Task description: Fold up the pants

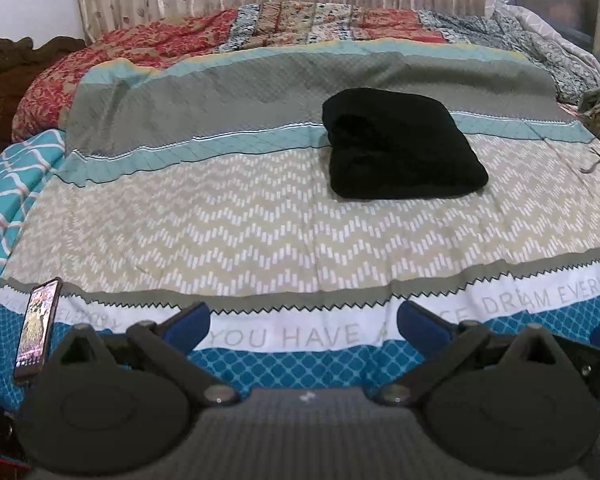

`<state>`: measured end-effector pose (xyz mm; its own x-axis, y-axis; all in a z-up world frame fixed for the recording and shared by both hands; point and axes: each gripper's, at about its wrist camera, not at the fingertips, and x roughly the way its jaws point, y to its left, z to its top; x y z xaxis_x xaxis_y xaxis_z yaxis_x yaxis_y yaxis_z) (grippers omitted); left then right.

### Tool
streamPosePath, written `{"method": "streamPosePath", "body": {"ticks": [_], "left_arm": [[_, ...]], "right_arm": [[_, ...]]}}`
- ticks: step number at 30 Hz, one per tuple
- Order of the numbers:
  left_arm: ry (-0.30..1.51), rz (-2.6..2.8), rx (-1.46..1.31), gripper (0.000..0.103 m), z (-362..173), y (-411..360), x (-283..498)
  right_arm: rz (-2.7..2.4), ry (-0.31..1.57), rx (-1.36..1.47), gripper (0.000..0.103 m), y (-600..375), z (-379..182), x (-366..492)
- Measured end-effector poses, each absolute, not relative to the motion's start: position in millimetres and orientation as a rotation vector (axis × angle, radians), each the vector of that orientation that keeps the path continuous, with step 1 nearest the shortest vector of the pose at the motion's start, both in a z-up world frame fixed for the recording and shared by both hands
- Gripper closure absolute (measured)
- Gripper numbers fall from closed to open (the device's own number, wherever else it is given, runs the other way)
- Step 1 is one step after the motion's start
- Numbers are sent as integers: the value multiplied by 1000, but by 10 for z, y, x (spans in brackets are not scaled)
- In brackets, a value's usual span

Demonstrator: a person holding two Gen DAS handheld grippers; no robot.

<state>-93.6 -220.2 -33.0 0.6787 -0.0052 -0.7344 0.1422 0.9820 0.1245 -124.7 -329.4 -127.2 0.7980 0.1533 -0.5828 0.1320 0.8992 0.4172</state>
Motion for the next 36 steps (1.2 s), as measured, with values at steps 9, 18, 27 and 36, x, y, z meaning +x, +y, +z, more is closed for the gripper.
{"method": "streamPosePath", "body": {"ticks": [9, 18, 27, 36], "left_arm": [[814, -4, 262, 0, -405, -2205, -918], [927, -9, 280, 0, -599, -2210, -883], [982, -27, 272, 0, -683, -2237, -890], [1018, -37, 264, 0, -742, -2239, -896]], "right_arm": [[-3, 669, 491, 7, -3329, -1324, -1233], [-17, 683, 520, 7, -3354, -1363, -1244], [-27, 701, 531, 7, -3373, -1404, -1236], [-43, 716, 543, 7, -3383, -1444, -1226]]}}
